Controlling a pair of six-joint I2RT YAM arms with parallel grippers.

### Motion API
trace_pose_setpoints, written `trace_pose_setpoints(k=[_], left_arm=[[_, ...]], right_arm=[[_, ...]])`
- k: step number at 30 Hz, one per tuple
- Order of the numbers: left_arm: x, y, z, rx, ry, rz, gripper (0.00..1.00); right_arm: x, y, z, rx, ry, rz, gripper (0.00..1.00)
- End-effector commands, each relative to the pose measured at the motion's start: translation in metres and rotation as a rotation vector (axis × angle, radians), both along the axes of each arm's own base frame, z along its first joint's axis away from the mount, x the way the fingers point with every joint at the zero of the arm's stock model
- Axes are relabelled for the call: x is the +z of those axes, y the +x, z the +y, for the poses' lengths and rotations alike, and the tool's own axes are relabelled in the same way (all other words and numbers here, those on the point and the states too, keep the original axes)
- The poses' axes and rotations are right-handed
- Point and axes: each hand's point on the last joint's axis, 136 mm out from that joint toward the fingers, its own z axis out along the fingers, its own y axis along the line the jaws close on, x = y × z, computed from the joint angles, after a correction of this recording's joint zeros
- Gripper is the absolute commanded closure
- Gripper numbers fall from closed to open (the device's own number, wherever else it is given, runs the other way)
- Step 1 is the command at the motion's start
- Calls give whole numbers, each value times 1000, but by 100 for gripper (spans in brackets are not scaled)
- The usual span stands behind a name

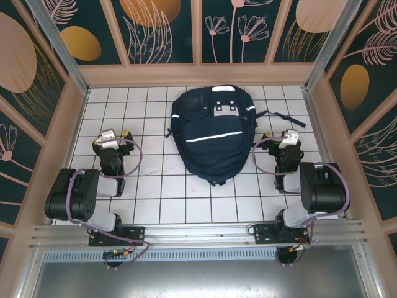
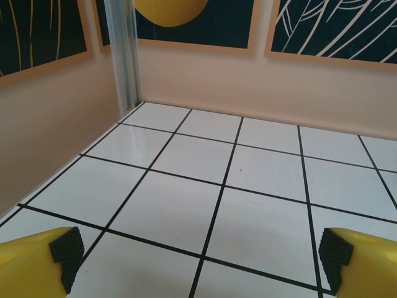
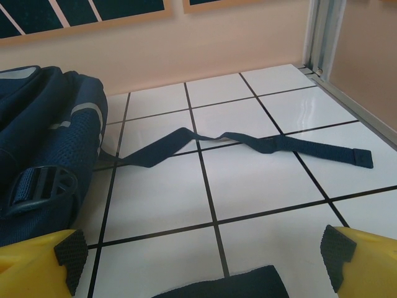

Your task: Pack books, pencil case, and school supplies into a backpack

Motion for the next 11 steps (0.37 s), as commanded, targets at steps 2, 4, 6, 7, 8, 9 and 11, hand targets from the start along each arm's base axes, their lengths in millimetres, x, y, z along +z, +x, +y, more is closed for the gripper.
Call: trace_pose_setpoints(k=[2, 4, 6, 7, 8, 9, 11], left_arm=[[7, -1, 1, -7, 9, -32, 1], [6, -1, 1, -8, 9, -32, 1], [6, 0, 0, -9, 8, -31, 1], [6, 0, 1, -8, 9, -31, 1], [6, 0, 0, -9, 9, -29, 1], [7, 0, 0, -9, 9, -32, 1], [7, -1, 1, -8, 9, -32, 1]], right_arm=[[12, 3, 4, 25, -8, -51, 1], [12, 2, 4, 24, -8, -51, 1], [12, 3, 4, 26, -8, -51, 1], [12, 2, 4, 25, -8, -51, 1], [13, 3, 4, 24, -8, -52, 1], [13, 3, 4, 26, -8, -52, 1], [13, 3, 7, 45, -11, -51, 1]])
